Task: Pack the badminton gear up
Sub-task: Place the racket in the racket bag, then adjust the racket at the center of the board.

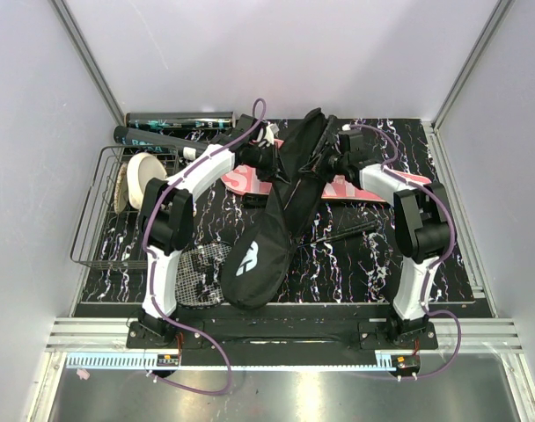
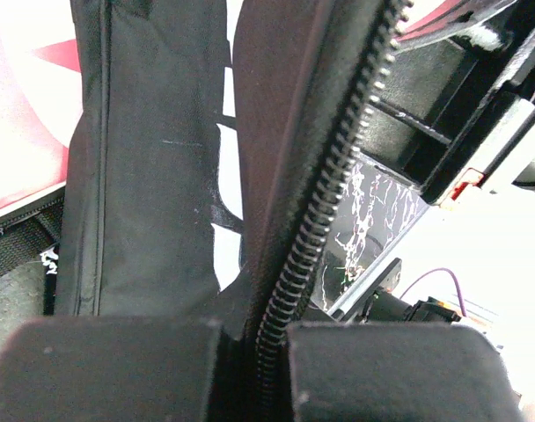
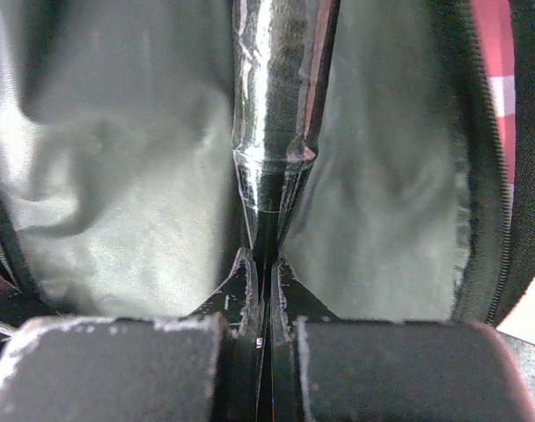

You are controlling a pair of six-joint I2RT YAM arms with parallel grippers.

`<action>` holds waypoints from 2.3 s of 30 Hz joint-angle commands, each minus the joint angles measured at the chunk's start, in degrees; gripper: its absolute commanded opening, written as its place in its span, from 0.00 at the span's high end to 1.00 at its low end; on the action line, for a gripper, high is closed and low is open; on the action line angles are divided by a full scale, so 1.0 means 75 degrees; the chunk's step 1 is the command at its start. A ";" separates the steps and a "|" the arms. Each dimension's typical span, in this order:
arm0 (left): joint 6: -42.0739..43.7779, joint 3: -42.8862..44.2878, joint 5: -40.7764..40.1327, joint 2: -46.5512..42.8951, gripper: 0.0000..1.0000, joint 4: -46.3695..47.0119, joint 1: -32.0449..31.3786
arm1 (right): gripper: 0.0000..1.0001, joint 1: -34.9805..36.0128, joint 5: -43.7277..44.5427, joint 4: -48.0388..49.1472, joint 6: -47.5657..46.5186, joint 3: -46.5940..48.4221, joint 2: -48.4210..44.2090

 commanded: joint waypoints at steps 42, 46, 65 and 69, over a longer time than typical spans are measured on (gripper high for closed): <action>-0.0099 -0.0349 0.0650 -0.0316 1.00 0.1264 0.0502 | 0.17 -0.0829 -0.0629 -0.2686 0.1131 -0.3710 -0.4222; -0.0041 -0.0338 0.0673 -0.0469 1.00 0.1194 0.0502 | 0.20 -0.0489 0.0657 -0.2767 0.2341 -0.4169 -0.4551; 0.0123 -0.0232 0.0720 -0.0692 1.00 0.0913 0.0478 | 0.39 0.0355 0.3017 -0.4222 0.4828 -0.3255 -0.2524; 0.0124 -0.0057 0.0720 -0.0575 1.00 0.0889 0.0466 | 0.58 0.0355 0.3671 -0.4232 0.4782 -0.3245 -0.2559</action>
